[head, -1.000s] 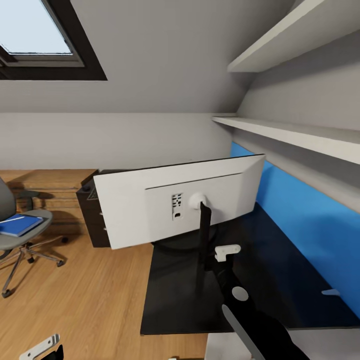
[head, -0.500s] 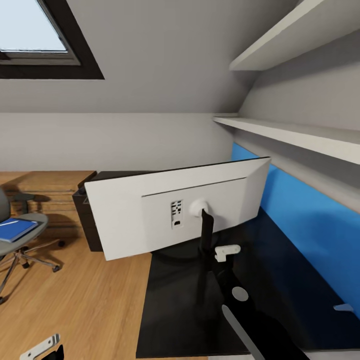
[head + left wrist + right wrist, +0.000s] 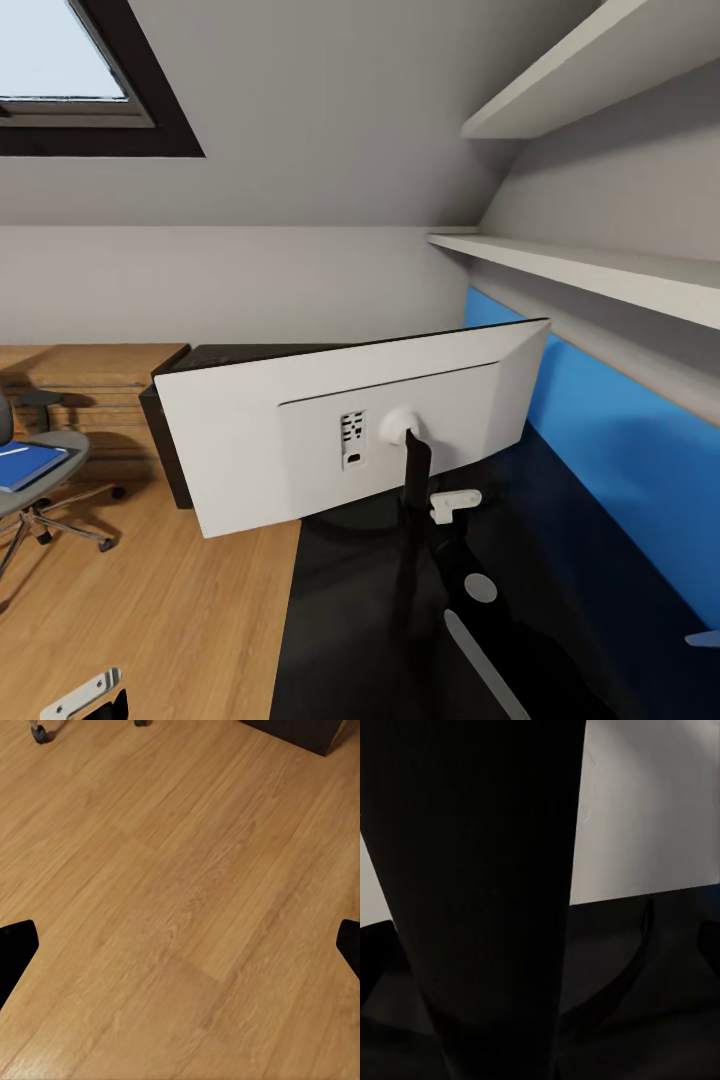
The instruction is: In the bedroom, organize the workspace by keeping the computer under the desk, ensuring the monitor is on the desk, placing the keyboard on the desk next to the monitor, placing the mouse on the desk next to the keyboard, moving the folder from the swivel chair onto the desk next to the mouse, stacking the notebook on top of the folder with the pen on top of the notebook, and positioning the swivel chair next to the desk.
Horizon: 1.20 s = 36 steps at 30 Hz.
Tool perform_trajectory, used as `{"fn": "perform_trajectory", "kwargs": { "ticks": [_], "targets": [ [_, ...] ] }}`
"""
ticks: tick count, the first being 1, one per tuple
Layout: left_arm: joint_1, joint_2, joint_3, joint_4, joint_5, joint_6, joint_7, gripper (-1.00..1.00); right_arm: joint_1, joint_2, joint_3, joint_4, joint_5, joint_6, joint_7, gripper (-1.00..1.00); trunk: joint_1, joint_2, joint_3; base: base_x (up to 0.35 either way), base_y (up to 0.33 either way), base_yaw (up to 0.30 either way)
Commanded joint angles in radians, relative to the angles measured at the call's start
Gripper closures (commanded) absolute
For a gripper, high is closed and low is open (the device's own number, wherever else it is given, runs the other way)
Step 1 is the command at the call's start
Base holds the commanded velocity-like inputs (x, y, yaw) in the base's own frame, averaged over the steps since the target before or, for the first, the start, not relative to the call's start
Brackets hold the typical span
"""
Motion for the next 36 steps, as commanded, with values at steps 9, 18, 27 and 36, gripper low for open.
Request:
{"fn": "perform_trajectory", "kwargs": {
  "ticks": [9,18,27,36],
  "targets": [
    [0.000,0.000,-0.001,-0.002,0.009,0.004,0.005,-1.00,-0.001,-0.001,0.003,-0.002,-0.006,0.004,-0.009,-1.00,0.000,-0.001,-0.001,0.002,0.000,0.000],
    [0.000,0.000,-0.001,-0.002,0.009,0.004,0.005,-1.00,-0.001,-0.002,0.001,-0.002,-0.010,0.006,-0.008,1.00,0.000,-0.001,-0.001,0.000,0.000,0.000],
    [0.000,0.001,0.000,-0.002,0.009,0.004,0.005,-1.00,-0.001,-0.004,-0.001,-0.005,-0.011,0.004,-0.008,1.00,0.000,-0.001,-0.001,0.000,0.000,-0.003],
    [0.000,0.000,0.000,-0.002,0.008,0.004,0.005,-1.00,-0.001,-0.004,-0.002,-0.006,-0.011,0.004,-0.008,1.00,0.000,-0.001,0.006,0.000,0.000,-0.120]
  ]
}}
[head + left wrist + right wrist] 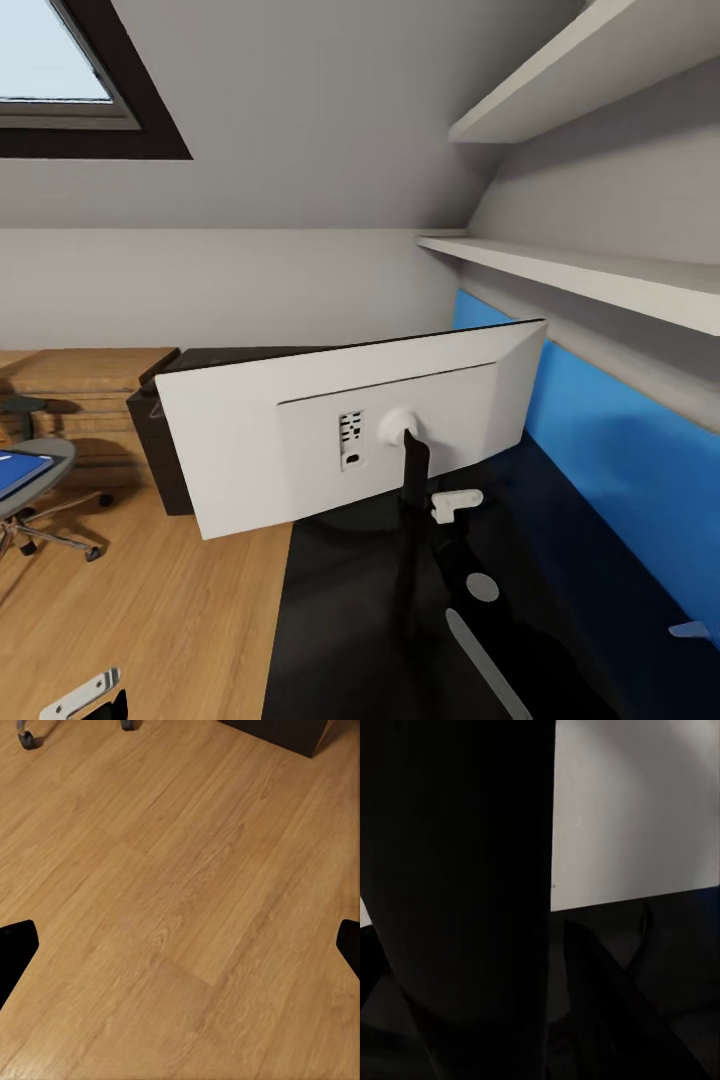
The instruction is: In the bedroom, organize the workspace by keeping the computer under the desk, ensuring the monitor is on the desk, placing the keyboard on the desk next to the monitor, placing the mouse on the desk next to the keyboard, moving the folder from the swivel chair onto the desk next to the mouse, stacking the notebook on top of the folder with the pen on top of the notebook, and positioning the swivel chair next to the desk.
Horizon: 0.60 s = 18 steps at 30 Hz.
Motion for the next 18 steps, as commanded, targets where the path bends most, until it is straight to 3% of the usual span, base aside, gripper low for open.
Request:
{"fn": "perform_trajectory", "kwargs": {
  "ticks": [1,10,18],
  "targets": [
    [0.000,0.000,-0.001,-0.002,0.009,0.004,0.005,-1.00,-0.002,-0.001,0.003,-0.002,-0.002,0.002,-0.009,1.00,0.000,-0.001,-0.001,0.000,-0.028,-0.027],
    [0.000,0.000,-0.001,-0.002,0.008,0.004,0.005,-1.00,-0.002,-0.001,0.004,-0.002,-0.002,0.000,-0.009,1.00,0.000,-0.001,-0.001,0.000,-0.221,-0.003],
    [0.001,0.001,-0.001,-0.002,0.009,0.004,0.007,-1.00,-0.002,-0.001,0.004,-0.003,-0.001,0.000,-0.009,1.00,0.000,-0.001,-0.001,0.000,-0.019,0.000]
  ]
}}
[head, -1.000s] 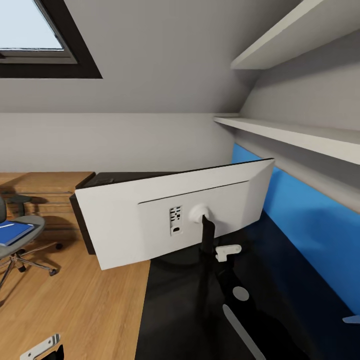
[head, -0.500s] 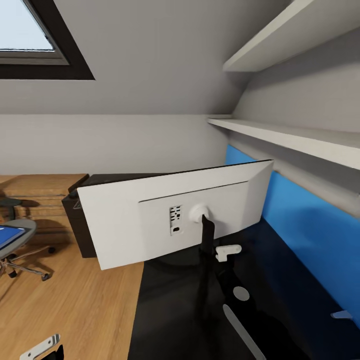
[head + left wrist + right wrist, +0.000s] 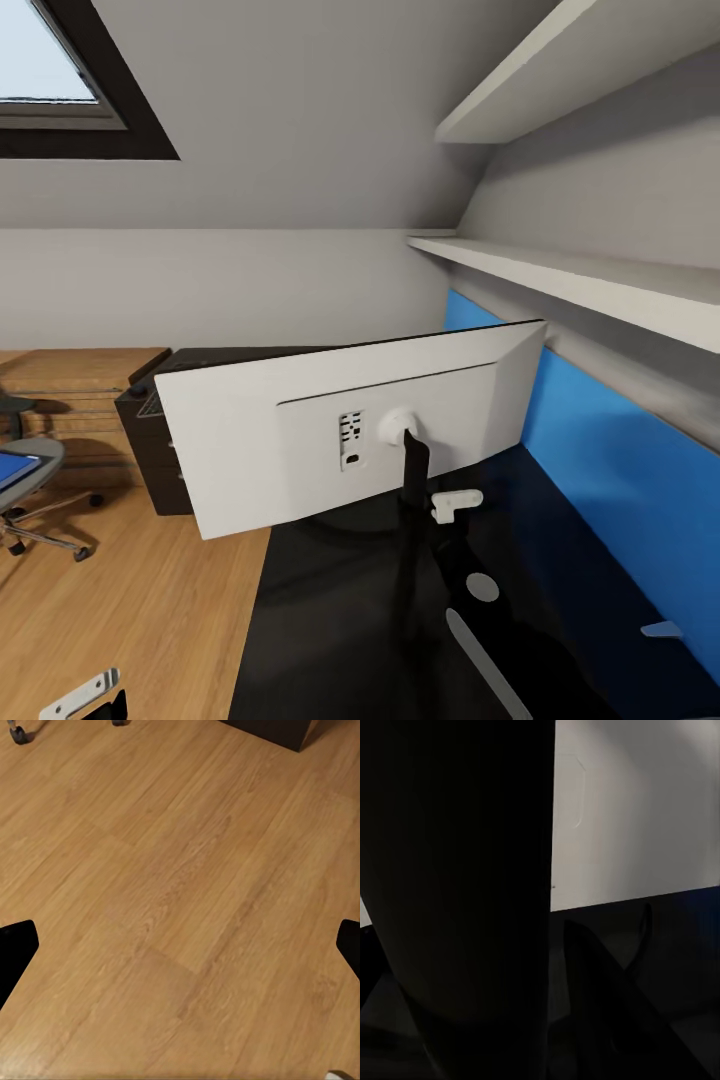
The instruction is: In the bedroom, organize the workspace by keeping the computer under the desk, ensuring the monitor is on the desk, placing the keyboard on the desk next to the monitor, placing the mouse on the desk next to the keyboard, moving the folder from the swivel chair onto the desk next to the mouse, stacking the notebook on top of the folder with the pen on top of the notebook, and positioning the swivel chair next to the desk.
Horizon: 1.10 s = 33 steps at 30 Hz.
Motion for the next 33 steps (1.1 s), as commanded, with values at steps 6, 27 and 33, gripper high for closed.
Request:
{"fn": "perform_trajectory", "kwargs": {
  "ticks": [6,27,33],
  "targets": [
    [0.000,0.001,-0.001,-0.002,0.009,0.004,0.005,-1.00,-0.002,-0.001,0.004,-0.003,0.002,0.002,-0.010,1.00,0.000,-0.001,-0.001,0.000,0.000,0.000],
    [0.000,-0.001,-0.001,-0.002,0.010,0.004,0.005,-1.00,0.000,-0.005,0.004,-0.003,0.003,0.002,-0.009,-1.00,0.000,-0.001,-0.001,0.000,0.000,0.000],
    [0.000,0.001,-0.001,-0.002,0.010,0.004,0.005,-1.00,0.000,-0.004,0.004,-0.003,0.003,0.002,-0.009,-1.00,0.000,-0.001,-0.001,-0.210,0.096,0.000]
  ]
}}
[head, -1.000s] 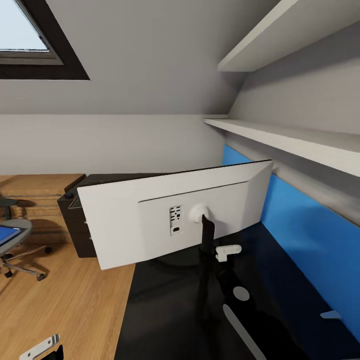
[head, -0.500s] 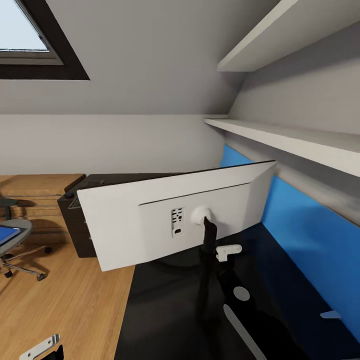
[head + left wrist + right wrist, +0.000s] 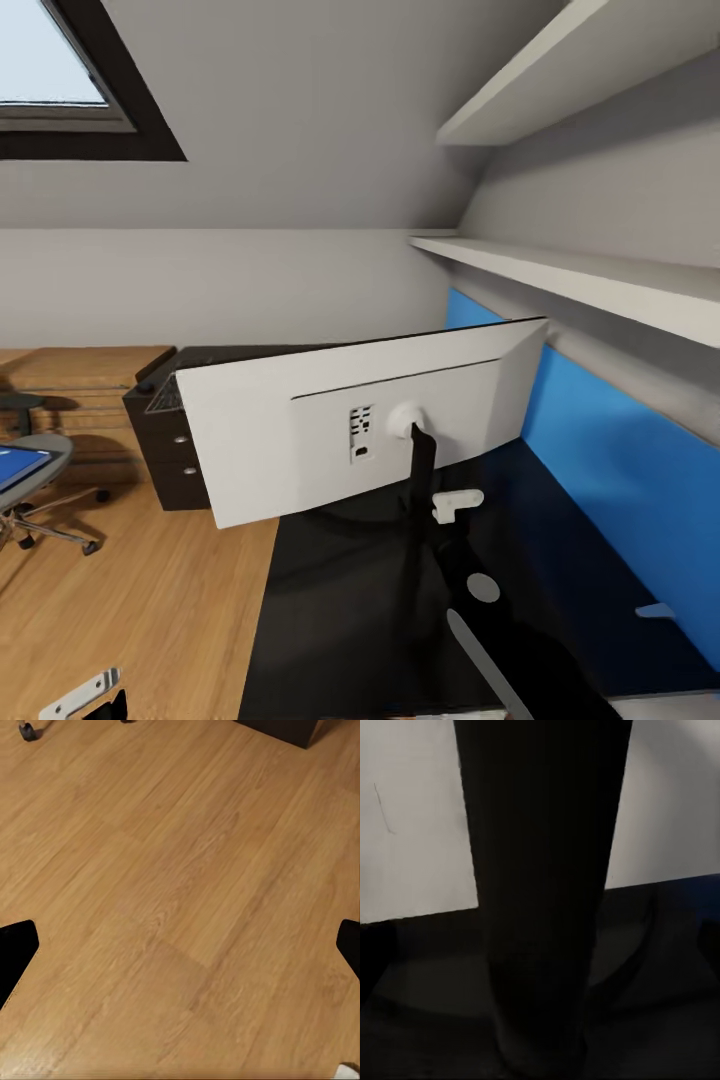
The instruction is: In the bedroom, organize the workspace by keeping the computer under the desk, ensuring the monitor is on the desk, placing the keyboard on the desk next to the monitor, placing the mouse on the desk next to the keyboard, moving the folder from the swivel chair onto the desk next to the mouse, stacking the notebook on top of the folder with the pen on top of the notebook, and positioning the swivel chair next to the desk.
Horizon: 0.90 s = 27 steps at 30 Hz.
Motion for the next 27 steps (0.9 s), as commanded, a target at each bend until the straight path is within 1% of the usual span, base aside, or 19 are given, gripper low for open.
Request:
{"fn": "perform_trajectory", "kwargs": {
  "ticks": [1,12,14,15,16,17,18,19,20,21,22,23,24,25,26,27],
  "targets": [
    [0.000,0.001,-0.001,-0.002,0.009,0.004,0.005,-1.00,-0.001,-0.001,0.004,-0.002,-0.005,0.005,-0.008,-1.00,0.000,-0.001,-0.001,-0.291,0.163,0.000],
    [0.000,0.001,-0.001,-0.002,0.009,0.004,0.008,-1.00,-0.001,-0.001,0.004,-0.003,-0.005,0.003,-0.008,-1.00,0.000,-0.001,-0.001,-0.266,0.228,0.000],
    [0.000,0.000,-0.001,-0.001,0.010,0.005,0.007,-1.00,-0.001,0.001,0.017,-0.002,-0.004,0.003,-0.010,-1.00,0.000,-0.001,-0.001,-0.253,0.243,0.000],
    [0.000,0.000,-0.002,0.006,0.010,0.005,0.007,-1.00,-0.001,0.002,0.034,-0.002,-0.003,0.003,-0.011,-1.00,0.000,-0.001,-0.001,-0.242,0.252,0.000],
    [0.000,0.001,-0.004,0.033,0.009,0.009,0.006,-1.00,-0.001,0.001,0.083,-0.006,-0.001,0.003,-0.011,-1.00,0.000,-0.001,-0.001,-0.236,0.258,0.000],
    [0.000,0.002,-0.004,0.040,0.009,0.010,0.006,-1.00,-0.001,0.001,0.090,-0.006,-0.001,0.003,-0.011,-1.00,0.000,-0.001,-0.001,-0.235,0.259,0.000],
    [0.000,0.003,-0.006,0.063,0.008,0.013,0.005,-1.00,-0.001,0.003,0.114,-0.004,0.000,-0.002,-0.012,-1.00,0.000,-0.001,-0.001,-0.234,0.260,0.000],
    [0.000,0.003,-0.006,0.069,0.007,0.014,0.005,-1.00,-0.001,0.004,0.122,-0.004,0.000,-0.005,-0.014,-1.00,0.000,-0.001,-0.001,-0.233,0.261,0.000],
    [0.000,0.003,-0.007,0.076,0.007,0.015,0.005,-1.00,-0.001,0.008,0.140,-0.002,0.001,-0.011,-0.021,-1.00,0.000,-0.001,-0.001,-0.233,0.262,0.000],
    [0.000,0.003,-0.008,0.079,0.007,0.015,0.005,-1.00,-0.001,0.014,0.148,-0.002,0.001,-0.013,-0.029,-1.00,0.000,-0.001,-0.001,-0.232,0.263,0.000],
    [0.000,0.003,-0.008,0.083,0.006,0.015,0.005,-1.00,-0.001,0.034,0.161,-0.003,0.001,-0.016,-0.057,-1.00,0.000,-0.001,-0.001,-0.231,0.263,0.000],
    [0.001,0.003,-0.008,0.085,0.006,0.016,0.005,-1.00,-0.001,0.048,0.165,-0.002,0.002,-0.017,-0.078,-1.00,0.000,-0.001,-0.001,-0.231,0.263,0.000],
    [0.000,0.002,-0.009,0.087,0.006,0.016,0.004,-1.00,-0.001,0.083,0.170,0.000,0.002,-0.019,-0.135,-1.00,0.000,-0.001,-0.001,-0.223,0.263,0.000],
    [0.000,0.002,-0.009,0.088,0.007,0.016,0.004,-1.00,-0.001,0.104,0.172,0.003,0.002,-0.018,-0.169,-1.00,0.000,-0.001,-0.001,-0.217,0.262,0.000],
    [0.000,0.002,-0.010,0.090,0.006,0.017,0.005,-1.00,-0.002,0.147,0.174,0.017,0.002,-0.017,-0.240,-1.00,0.000,-0.001,-0.001,-0.201,0.253,0.000],
    [0.000,0.001,-0.010,0.091,0.007,0.017,0.005,-1.00,-0.002,0.235,0.180,0.067,0.015,-0.017,-0.367,-1.00,0.000,-0.001,-0.001,-0.169,0.223,0.000]
  ]
}}
